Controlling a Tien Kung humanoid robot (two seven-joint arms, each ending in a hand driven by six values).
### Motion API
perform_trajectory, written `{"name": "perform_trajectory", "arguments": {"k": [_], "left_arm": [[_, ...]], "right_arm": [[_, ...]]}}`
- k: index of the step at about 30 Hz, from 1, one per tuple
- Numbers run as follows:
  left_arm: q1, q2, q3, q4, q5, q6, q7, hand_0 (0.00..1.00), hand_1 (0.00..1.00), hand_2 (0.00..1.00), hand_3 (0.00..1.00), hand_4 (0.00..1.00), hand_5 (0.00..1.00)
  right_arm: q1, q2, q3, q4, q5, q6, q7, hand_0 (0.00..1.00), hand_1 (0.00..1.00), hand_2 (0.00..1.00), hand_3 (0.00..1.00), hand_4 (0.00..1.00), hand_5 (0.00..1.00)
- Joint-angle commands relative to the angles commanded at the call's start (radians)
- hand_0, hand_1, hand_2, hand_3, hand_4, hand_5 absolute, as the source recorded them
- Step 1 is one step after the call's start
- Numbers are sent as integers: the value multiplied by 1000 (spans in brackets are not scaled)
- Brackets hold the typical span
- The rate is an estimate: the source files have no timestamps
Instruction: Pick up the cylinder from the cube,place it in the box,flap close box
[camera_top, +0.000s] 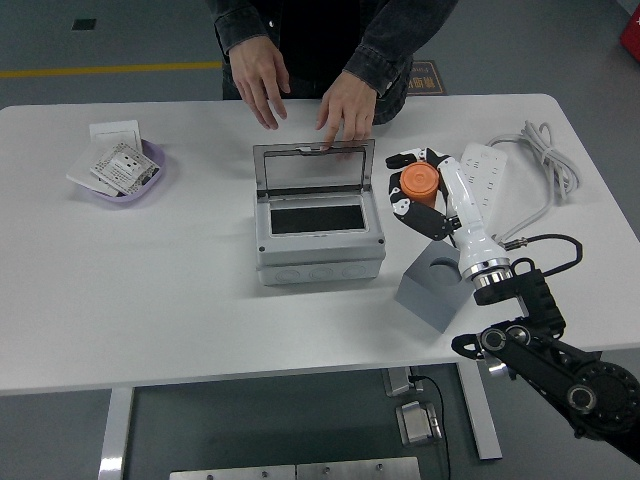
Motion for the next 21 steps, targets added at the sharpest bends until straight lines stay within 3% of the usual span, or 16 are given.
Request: {"name": "perform_trajectory", "arguments": {"k": [3,4,9,10,13,21], "left_arm": [[-1,1,-9,0,9,0,2,650,692,591,594,574,142],[-1,1,-11,0,10,1,2,650,694,591,594,577,149],[-2,2,-29,0,29,0,6,650,694,591,594,577,149],[-2,2,-31,0,32,0,7,650,693,592,594,581,157],[-3,2,-34,0,36,0,8,650,693,592,594,581,157],[-6,3,-21,0,25,0,6,650,695,593,595,583,161]], "right_arm": [[63,15,-42,-42,-59,4,-51,21,188,493,486,292,2],[81,19,-55,-55,-76,6,-66,2,116,449,454,308,2],[184,44,-143,-133,-182,31,-158,2,116,449,454,308,2],[206,47,-164,-147,-206,39,-178,2,51,437,424,331,2],[268,54,-224,-178,-271,59,-221,2,51,437,424,331,2],[428,76,-402,-273,-314,100,-249,2,39,426,412,332,2]]}}
